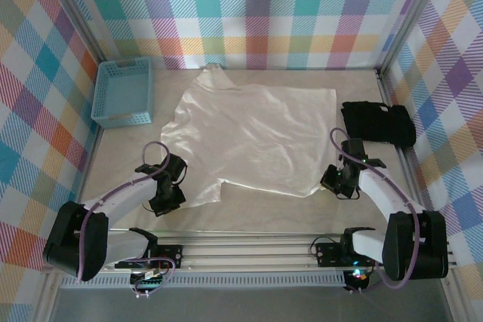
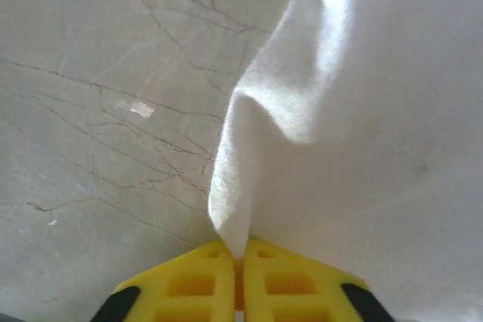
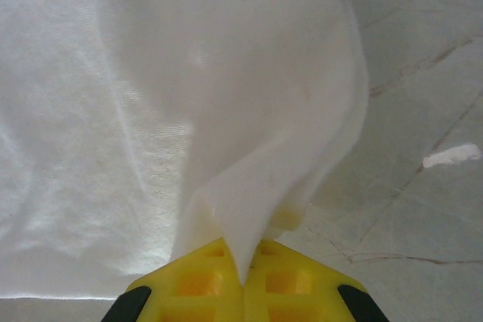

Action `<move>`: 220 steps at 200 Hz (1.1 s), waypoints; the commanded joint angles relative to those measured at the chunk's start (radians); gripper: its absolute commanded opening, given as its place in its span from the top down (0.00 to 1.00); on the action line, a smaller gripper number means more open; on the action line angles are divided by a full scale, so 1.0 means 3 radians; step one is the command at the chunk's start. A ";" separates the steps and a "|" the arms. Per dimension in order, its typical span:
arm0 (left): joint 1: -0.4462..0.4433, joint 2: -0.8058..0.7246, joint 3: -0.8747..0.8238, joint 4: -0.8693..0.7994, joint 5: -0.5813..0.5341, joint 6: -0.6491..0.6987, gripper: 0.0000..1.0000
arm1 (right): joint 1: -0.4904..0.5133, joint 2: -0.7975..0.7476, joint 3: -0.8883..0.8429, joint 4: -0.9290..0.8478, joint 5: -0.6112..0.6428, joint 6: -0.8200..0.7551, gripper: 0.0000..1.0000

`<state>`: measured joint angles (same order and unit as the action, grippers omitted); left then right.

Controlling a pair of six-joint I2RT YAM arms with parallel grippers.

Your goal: Fold the inside-out t-shirt

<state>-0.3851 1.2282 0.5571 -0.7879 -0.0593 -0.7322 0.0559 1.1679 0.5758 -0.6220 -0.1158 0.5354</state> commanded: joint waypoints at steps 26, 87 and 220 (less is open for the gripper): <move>0.0089 -0.0297 0.0034 0.0095 0.0035 0.0114 1.00 | -0.0040 -0.0411 -0.0211 -0.0111 0.0090 0.0341 0.94; 0.0761 -0.0548 0.0774 -0.0061 0.0403 0.0499 1.00 | -0.0233 -0.0519 -0.0005 -0.0187 0.0057 0.0241 0.92; 0.1151 0.0818 0.2295 0.0590 0.0589 0.0859 1.00 | -0.0467 0.0795 0.0877 0.0291 -0.0194 -0.0410 0.90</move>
<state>-0.0540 1.4139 1.1778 -0.6724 0.0963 -0.4805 -0.0734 1.3724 0.7883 -0.5735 -0.1623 0.4538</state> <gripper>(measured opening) 0.046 0.103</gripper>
